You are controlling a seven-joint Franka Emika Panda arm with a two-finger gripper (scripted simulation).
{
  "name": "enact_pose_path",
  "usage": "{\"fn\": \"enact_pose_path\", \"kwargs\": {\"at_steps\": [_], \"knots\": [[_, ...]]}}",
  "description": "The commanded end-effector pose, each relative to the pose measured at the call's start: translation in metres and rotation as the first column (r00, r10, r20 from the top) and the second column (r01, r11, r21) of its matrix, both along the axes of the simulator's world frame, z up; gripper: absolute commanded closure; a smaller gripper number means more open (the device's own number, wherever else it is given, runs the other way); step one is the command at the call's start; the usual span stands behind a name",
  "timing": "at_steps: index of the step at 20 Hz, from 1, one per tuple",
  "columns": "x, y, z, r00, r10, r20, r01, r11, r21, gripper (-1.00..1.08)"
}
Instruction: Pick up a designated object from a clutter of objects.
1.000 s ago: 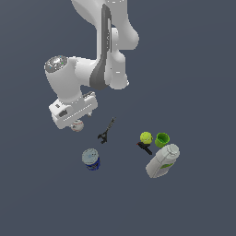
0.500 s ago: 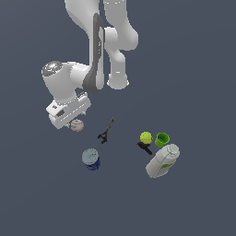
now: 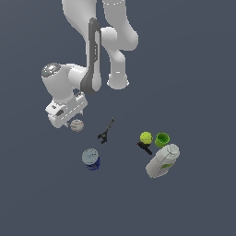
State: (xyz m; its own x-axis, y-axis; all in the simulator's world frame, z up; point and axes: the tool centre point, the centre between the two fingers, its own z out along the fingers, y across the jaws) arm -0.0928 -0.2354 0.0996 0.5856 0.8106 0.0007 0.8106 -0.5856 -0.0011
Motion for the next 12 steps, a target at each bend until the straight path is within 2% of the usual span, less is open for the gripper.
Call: {"fn": "enact_pose_path", "kwargs": {"at_steps": [1, 12], "knots": [[-0.002, -0.002, -0.001, 1.000, 0.008, 0.000, -0.008, 1.000, -0.001, -0.92], [-0.003, -0.002, -0.020, 1.000, 0.007, 0.000, -0.007, 1.000, -0.001, -0.92]]}}
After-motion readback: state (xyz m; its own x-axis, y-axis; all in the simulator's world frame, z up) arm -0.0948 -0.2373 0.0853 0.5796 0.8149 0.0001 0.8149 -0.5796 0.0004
